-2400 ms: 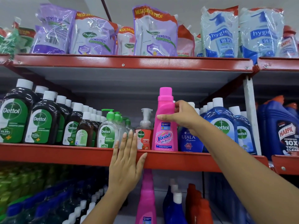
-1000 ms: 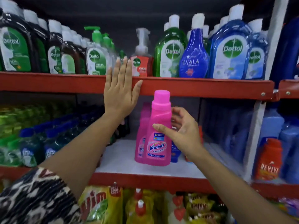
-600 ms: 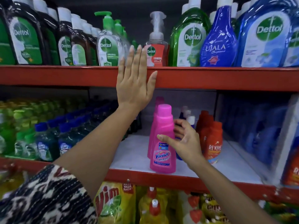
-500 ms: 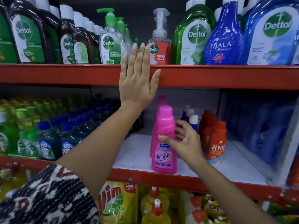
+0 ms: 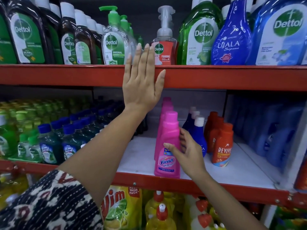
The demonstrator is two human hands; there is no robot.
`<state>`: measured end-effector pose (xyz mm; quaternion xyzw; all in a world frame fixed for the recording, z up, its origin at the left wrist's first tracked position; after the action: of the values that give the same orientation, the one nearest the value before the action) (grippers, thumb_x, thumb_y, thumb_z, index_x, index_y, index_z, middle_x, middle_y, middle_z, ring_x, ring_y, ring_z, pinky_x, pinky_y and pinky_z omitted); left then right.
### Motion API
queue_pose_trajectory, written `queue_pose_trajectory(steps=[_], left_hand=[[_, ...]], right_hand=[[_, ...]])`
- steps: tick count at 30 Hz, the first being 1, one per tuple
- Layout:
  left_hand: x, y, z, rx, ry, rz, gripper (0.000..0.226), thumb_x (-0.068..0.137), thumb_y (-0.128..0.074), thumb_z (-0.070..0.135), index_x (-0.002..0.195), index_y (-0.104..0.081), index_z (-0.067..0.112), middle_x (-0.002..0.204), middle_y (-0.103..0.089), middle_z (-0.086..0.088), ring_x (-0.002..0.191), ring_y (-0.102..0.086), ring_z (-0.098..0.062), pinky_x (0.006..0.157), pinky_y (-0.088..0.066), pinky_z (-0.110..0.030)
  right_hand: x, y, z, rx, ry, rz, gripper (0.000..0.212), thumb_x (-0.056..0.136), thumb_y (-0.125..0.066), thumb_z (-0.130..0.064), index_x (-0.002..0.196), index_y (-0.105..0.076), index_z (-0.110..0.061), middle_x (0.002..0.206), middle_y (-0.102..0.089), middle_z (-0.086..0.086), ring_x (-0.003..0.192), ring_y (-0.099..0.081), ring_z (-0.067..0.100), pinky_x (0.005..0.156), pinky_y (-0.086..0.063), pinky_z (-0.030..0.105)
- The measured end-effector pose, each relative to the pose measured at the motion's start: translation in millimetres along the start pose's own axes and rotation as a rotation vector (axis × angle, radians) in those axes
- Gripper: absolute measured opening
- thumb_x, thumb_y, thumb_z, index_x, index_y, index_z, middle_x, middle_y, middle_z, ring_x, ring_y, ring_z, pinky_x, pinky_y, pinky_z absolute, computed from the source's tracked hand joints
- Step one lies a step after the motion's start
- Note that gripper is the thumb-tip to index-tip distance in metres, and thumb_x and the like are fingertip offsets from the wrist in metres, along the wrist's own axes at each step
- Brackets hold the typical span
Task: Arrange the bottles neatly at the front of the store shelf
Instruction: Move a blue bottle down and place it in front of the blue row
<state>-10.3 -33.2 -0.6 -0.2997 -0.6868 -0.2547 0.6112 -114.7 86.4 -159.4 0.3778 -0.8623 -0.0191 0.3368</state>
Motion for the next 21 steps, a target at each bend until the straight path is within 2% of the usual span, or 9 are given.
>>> queue_pose_trajectory(steps=[2,3,4,5,7,9,13,21], left_hand=[[0.0,1.7,0.4,-0.007,0.001,-0.010,0.064,0.102,-0.015,0.044,0.145,-0.037,0.001,0.151,-0.039,-0.012,0.142,-0.030,-0.028,0.119,-0.018,-0.043],[0.1,2.4,0.6,-0.012,0.002,-0.020,0.064,0.102,-0.015,0.044,0.145,-0.035,0.001,0.152,-0.038,-0.012,0.143,-0.029,-0.028,0.119,-0.017,-0.042],[0.1,3.1,0.8,-0.017,0.003,-0.033,0.064,0.102,-0.015,0.044,0.146,-0.034,0.002,0.153,-0.036,-0.012,0.143,-0.027,-0.028,0.119,-0.015,-0.042],[0.2,3.6,0.9,-0.020,0.006,-0.046,0.064,0.102,-0.015,0.044,0.147,-0.032,0.002,0.153,-0.035,-0.012,0.144,-0.026,-0.027,0.120,-0.014,-0.042],[-0.1,4.7,1.1,-0.023,0.015,-0.071,0.064,0.103,-0.014,0.044,0.148,-0.029,0.002,0.155,-0.032,-0.012,0.145,-0.023,-0.027,0.120,-0.011,-0.041],[0.0,5.6,1.2,-0.027,0.025,-0.095,0.064,0.103,-0.013,0.045,0.149,-0.026,0.003,0.156,-0.029,-0.011,0.146,-0.020,-0.027,0.120,-0.007,-0.039],[0.2,6.8,1.5,-0.039,0.033,-0.109,0.064,0.103,-0.014,0.045,0.149,-0.025,0.002,0.157,-0.027,-0.012,0.146,-0.018,-0.026,0.121,-0.006,-0.038],[1.1,10.8,2.3,-0.047,0.042,-0.163,0.065,0.102,-0.015,0.044,0.150,-0.022,0.000,0.157,-0.024,-0.014,0.148,-0.012,-0.025,0.122,-0.003,-0.039]], right_hand=[[-6.7,1.5,-0.5,-0.116,0.077,-0.016,0.066,0.084,-0.060,-0.053,0.142,-0.037,-0.030,0.137,-0.057,-0.005,0.121,-0.057,0.009,0.098,-0.051,0.041],[-9.6,3.3,-1.3,-0.212,0.115,-0.020,0.069,0.087,-0.054,-0.057,0.146,-0.029,-0.032,0.150,-0.042,-0.005,0.135,-0.043,0.012,0.109,-0.042,0.041],[-12.0,6.2,-1.4,-0.323,0.148,-0.016,0.075,0.088,-0.049,-0.058,0.150,-0.017,-0.031,0.159,-0.020,-0.008,0.146,-0.021,0.013,0.117,-0.028,0.040],[-14.5,10.0,-2.6,-0.432,0.184,-0.002,0.079,0.090,-0.046,-0.059,0.151,-0.006,-0.030,0.159,-0.003,-0.011,0.149,-0.001,0.009,0.121,-0.014,0.036],[-18.0,19.6,-8.8,-0.625,0.271,0.034,0.081,0.092,-0.041,-0.060,0.149,0.006,-0.027,0.158,0.011,-0.011,0.147,0.017,0.008,0.121,0.002,0.032],[-19.0,32.0,-17.4,-0.791,0.337,0.095,0.081,0.093,-0.032,-0.063,0.152,0.005,-0.020,0.161,0.011,-0.002,0.147,0.018,0.012,0.121,0.008,0.031],[-13.8,60.0,-43.1,-0.972,0.438,0.259,0.079,0.095,-0.026,-0.060,0.152,-0.004,-0.011,0.161,-0.002,0.009,0.149,0.010,0.018,0.121,0.005,0.035],[24.1,124.2,-107.3,-0.977,0.568,0.440,0.076,0.095,-0.039,-0.052,0.151,-0.017,-0.006,0.160,-0.016,0.011,0.149,-0.008,0.023,0.121,-0.011,0.037]])
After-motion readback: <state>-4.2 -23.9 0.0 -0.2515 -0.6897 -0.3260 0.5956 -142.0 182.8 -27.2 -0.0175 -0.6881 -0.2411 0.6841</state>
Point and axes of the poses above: each hand's wrist, its own x-axis towards the middle knuckle, its own y-axis out of the back of the hand, z = x × y, the point moved 1 cm from there along x, towards the middle knuckle
